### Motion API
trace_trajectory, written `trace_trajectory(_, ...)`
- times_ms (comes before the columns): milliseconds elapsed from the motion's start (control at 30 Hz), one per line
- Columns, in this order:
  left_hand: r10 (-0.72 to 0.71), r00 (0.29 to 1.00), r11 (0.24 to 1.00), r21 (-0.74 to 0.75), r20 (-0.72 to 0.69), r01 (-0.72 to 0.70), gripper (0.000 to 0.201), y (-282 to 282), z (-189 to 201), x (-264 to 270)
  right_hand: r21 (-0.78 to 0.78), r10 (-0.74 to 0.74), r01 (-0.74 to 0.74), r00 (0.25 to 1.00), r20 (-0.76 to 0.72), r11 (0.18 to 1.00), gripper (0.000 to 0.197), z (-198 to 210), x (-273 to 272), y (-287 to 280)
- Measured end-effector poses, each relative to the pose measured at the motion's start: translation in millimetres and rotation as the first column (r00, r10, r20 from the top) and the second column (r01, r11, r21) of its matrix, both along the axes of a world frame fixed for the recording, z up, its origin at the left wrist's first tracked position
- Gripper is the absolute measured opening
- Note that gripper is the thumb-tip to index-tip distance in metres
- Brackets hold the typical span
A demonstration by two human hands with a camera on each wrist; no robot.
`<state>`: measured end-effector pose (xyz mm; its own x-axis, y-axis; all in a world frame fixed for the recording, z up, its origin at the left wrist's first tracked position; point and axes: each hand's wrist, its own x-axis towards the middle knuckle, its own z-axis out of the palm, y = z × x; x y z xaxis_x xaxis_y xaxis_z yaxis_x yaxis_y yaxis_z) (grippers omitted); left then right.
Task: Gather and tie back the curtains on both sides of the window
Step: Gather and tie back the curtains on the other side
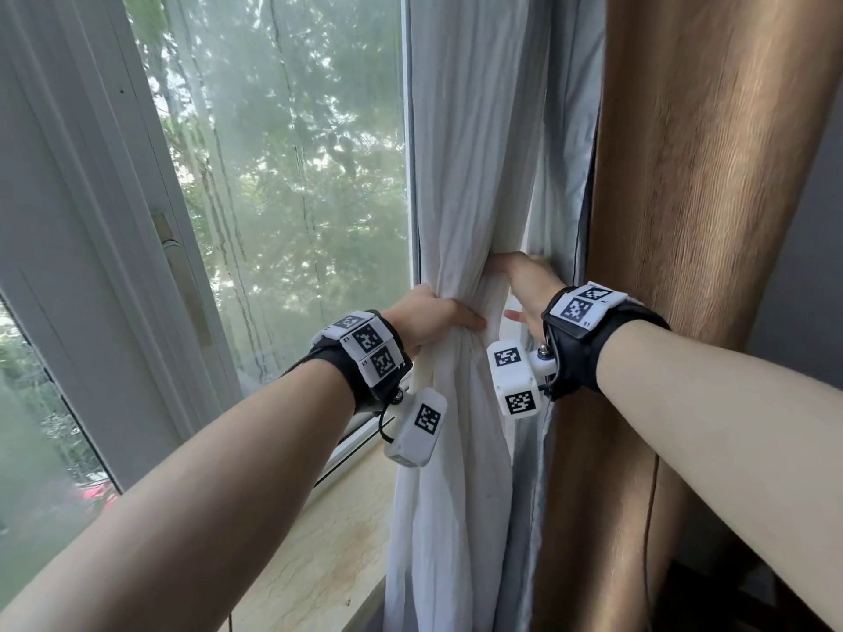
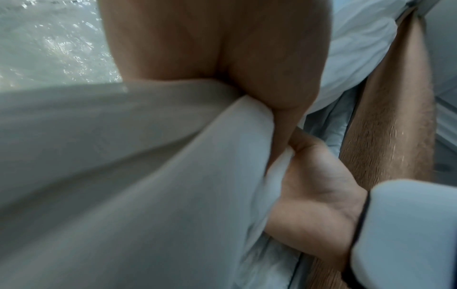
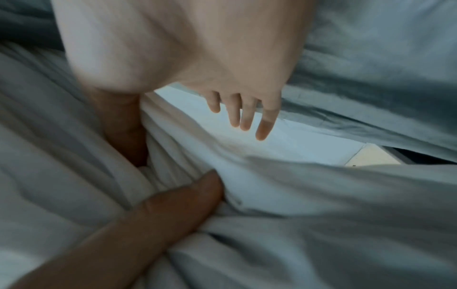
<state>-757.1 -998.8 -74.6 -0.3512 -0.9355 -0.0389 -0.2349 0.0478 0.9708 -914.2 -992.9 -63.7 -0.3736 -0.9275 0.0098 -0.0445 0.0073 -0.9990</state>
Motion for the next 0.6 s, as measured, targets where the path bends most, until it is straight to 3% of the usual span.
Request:
trace_trajectory(200, -0.152, 0.986, 0.985, 0.069, -0.061, 0.156, 0.084, -4.3, -4.4, -4.9, -0.007, 0.037, -0.036, 0.994, 0.105, 0.999, 0.034, 4.0, 8.6, 5.8)
trace_trajectory(267, -0.137, 0.988, 0.987, 0.077, -0.073, 0.143, 0.1, -8.7, -5.3, -5.9, -0.023, 0.039, -0.037, 0.996, 0.083, 0.999, 0.026, 7.8, 11.5, 5.5)
trace_trajectory(400, -0.107, 0.994, 0.993, 0.047, -0.037, 0.109, 0.078, -8.2, -1.2, -2.5, -0.016, 0.055, -0.054, 0.997, 0.059, 0.998, 0.047, 5.9, 8.6, -7.0)
trace_trajectory(500, -0.023, 0.999, 1.0, 0.01, -0.043, 0.023, 0.047, -9.8, -1.1, 0.1, 0.014, 0.033, -0.033, 0.999, 0.035, 0.999, 0.062, 2.4, 5.2, -8.6)
trace_trajectory(600, 0.033, 0.998, 0.999, 0.006, -0.053, -0.032, 0.042, -10.7, -1.3, 2.3, -0.021, -0.028, 0.028, 1.0, 0.013, 0.999, 0.069, 8.9, 8.7, 6.6)
